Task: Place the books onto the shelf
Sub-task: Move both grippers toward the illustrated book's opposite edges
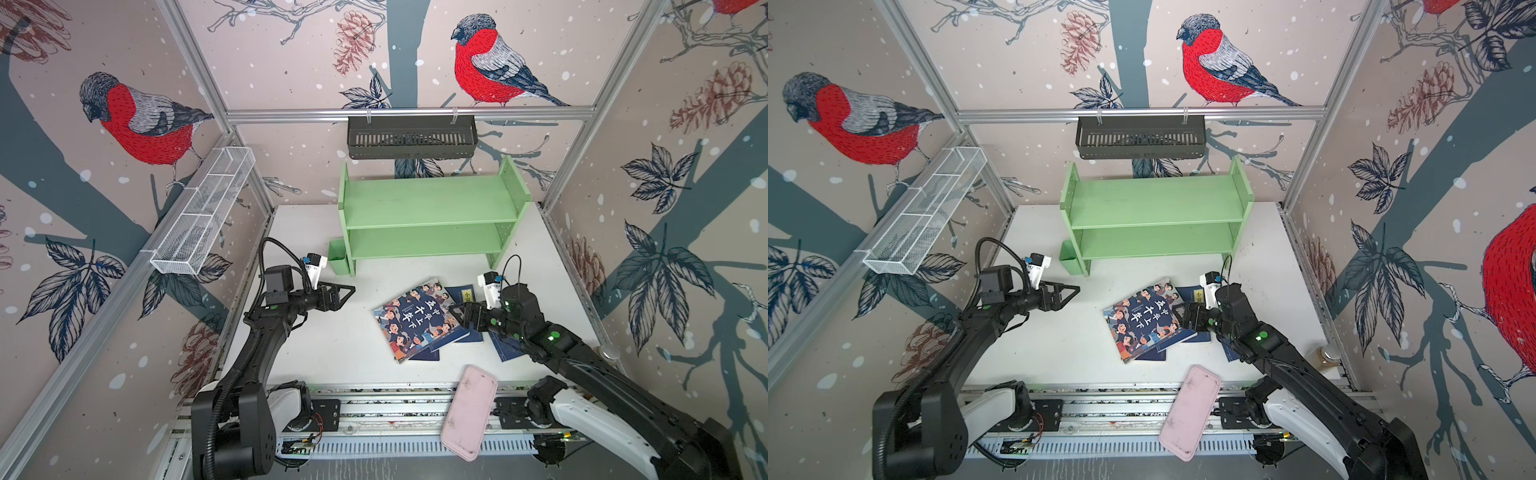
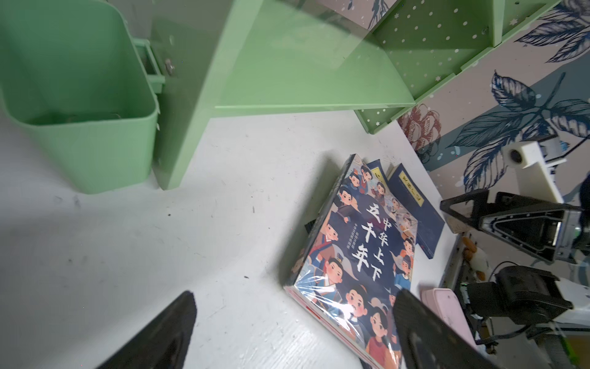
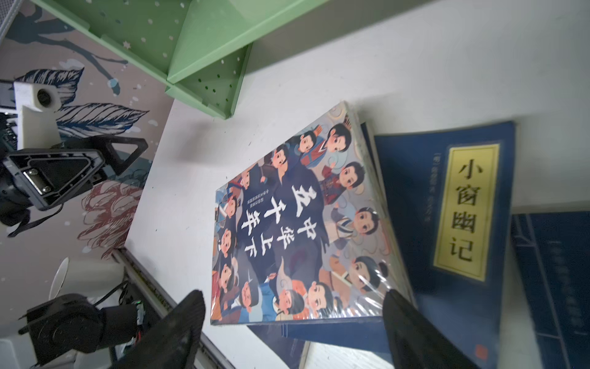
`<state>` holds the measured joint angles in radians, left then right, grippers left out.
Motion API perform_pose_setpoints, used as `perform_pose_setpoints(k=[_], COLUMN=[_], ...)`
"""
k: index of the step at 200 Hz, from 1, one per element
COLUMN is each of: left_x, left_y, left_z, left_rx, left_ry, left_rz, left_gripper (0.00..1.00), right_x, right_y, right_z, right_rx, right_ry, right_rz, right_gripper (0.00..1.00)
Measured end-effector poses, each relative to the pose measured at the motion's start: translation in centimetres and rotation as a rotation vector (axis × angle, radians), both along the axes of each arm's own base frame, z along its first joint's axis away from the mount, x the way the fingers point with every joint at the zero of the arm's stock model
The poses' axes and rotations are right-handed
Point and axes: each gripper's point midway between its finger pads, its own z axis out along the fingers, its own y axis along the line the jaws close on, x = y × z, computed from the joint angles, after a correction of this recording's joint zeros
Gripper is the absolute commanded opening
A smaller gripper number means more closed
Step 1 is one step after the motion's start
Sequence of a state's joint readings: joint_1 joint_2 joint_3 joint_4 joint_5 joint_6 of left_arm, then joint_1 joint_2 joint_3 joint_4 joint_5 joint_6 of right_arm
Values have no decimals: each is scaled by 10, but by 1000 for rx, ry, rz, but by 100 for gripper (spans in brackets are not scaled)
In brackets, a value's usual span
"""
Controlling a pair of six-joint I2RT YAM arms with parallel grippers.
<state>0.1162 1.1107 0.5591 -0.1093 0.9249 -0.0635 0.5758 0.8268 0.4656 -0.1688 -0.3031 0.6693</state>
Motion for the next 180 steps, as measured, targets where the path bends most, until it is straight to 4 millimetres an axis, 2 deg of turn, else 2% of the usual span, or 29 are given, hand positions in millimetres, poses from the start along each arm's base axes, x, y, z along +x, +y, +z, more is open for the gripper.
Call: perform_pose_setpoints(k=[46, 74, 104, 149, 180], left_x=[1, 2, -1, -17, -20], left_y=[-13, -26, -36, -50, -55], left_z=[-11, -16, -32, -57, -63], left_rx=[-21, 2, 34, 42, 33], left_ry=[50, 46, 76, 139, 163], left_rz=[-10, -39, -57, -98, -105], left_gripper=[95, 94, 93, 93, 93], right_x=[-17, -18, -8, 5, 13], right_y=[12, 10, -4, -27, -40], right_z=[-30, -37, -39, -59, -70], right_rx=[53, 48, 5, -38, -38], right_ry=[143, 168, 141, 171, 188], right_rz=[35, 18, -63, -173, -222], right_gripper=[86, 85, 85, 84, 81])
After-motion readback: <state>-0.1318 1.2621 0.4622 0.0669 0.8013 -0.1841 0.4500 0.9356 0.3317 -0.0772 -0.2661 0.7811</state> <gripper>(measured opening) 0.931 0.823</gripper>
